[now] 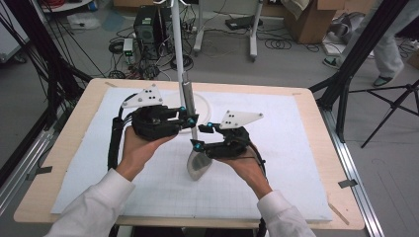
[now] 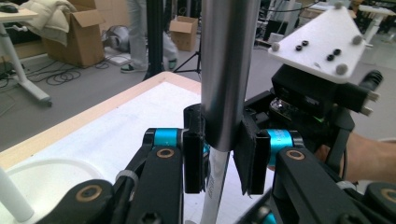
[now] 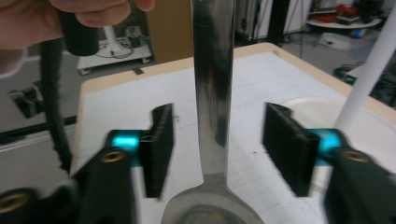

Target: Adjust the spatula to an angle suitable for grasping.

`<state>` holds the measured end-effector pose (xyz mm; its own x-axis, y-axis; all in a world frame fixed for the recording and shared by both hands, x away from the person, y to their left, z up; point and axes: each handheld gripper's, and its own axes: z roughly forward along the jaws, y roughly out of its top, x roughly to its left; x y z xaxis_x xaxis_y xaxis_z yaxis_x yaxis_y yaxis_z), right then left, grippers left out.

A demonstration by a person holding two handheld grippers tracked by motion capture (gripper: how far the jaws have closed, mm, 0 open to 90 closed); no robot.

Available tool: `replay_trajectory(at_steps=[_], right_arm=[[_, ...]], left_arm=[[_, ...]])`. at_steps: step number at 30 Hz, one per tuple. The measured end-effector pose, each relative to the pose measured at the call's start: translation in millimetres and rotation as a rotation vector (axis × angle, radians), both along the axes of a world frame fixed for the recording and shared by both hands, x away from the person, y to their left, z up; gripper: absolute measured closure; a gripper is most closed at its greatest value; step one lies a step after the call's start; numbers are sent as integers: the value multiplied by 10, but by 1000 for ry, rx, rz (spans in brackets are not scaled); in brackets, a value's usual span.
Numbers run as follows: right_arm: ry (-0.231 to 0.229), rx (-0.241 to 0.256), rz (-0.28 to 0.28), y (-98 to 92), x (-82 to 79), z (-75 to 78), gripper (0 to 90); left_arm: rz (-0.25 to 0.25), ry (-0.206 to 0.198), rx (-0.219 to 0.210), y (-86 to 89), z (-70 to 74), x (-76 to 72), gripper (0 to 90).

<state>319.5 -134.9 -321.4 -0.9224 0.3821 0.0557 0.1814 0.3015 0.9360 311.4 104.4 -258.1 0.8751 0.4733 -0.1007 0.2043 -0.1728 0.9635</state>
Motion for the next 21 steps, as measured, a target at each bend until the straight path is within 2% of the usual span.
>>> replay_trajectory(at_steps=[4, 9, 15, 17, 21], right_arm=[[24, 3, 43, -11, 8, 9, 240], [18, 16, 73, -8, 28, 42, 145], [11, 45, 115, -19, 26, 79, 139], [-6, 46, 140, -20, 27, 91, 139], [-1, 54, 174, -14, 13, 109, 142]], left_arm=[[-27, 0, -1, 11, 12, 2, 744], [-66, -7, 2, 28, 46, 2, 744], [-141, -16, 23, 53, 81, 10, 744], [-168, -20, 35, 52, 82, 7, 744], [-208, -21, 50, 47, 79, 3, 744]])
